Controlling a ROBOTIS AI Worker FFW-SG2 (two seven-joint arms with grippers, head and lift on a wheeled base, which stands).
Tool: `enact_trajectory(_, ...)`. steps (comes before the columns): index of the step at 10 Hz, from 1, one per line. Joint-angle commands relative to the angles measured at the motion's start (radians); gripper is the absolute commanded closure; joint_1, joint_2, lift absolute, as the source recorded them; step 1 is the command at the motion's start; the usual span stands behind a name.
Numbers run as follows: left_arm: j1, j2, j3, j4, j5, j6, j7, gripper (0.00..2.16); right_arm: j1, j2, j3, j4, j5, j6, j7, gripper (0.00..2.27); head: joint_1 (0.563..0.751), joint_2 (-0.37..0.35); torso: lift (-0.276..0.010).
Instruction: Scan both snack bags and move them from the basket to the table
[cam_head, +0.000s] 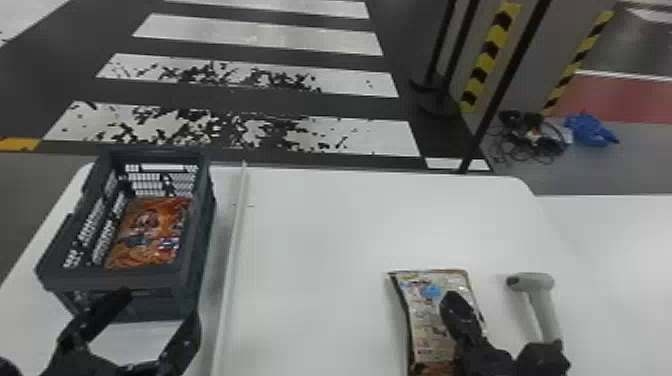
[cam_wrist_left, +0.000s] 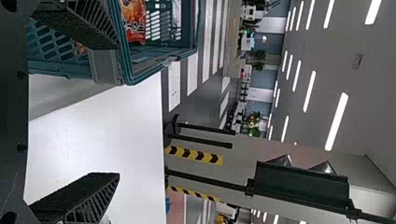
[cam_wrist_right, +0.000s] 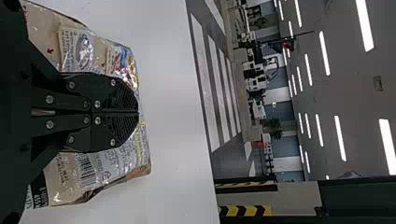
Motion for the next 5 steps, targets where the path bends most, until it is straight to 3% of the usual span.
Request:
enact_trajectory(1,-0.005,-0.001,-0.005,-0.002,-0.002,-0.003,0.001,0.01,0.047,0.000,0.001,-0.111,-0.016,0.040,0.000,2.25,0.695,-0.144,-0.098)
enact_trajectory(2,-0.011,-0.001,-0.009,-0.005,-0.002,-0.003,0.003,0.01,0.070,0.000,-0.006,-0.186,-0.022,0.101,-0.011,2.25,0.695,-0.145,-0.098)
enact_trajectory(3,-0.016,0.001,-0.011,-0.008,-0.002,-0.003,0.003,0.01,0.099,-0.001,-0.029,-0.266,-0.028,0.147,-0.025,2.04,0.695,-0.150,-0.098)
enact_trajectory(4,-0.018,-0.001,-0.012,-0.009,-0.002,-0.003,0.005,0.01,0.119,-0.001,-0.070,-0.357,-0.031,0.267,-0.026,1.65,0.695,-0.155,-0.098)
enact_trajectory(5,-0.019,0.001,-0.011,-0.008,-0.002,-0.003,0.003,0.01,0.118,-0.006,-0.119,-0.412,-0.030,0.380,-0.025,0.89,0.695,-0.172,-0.098)
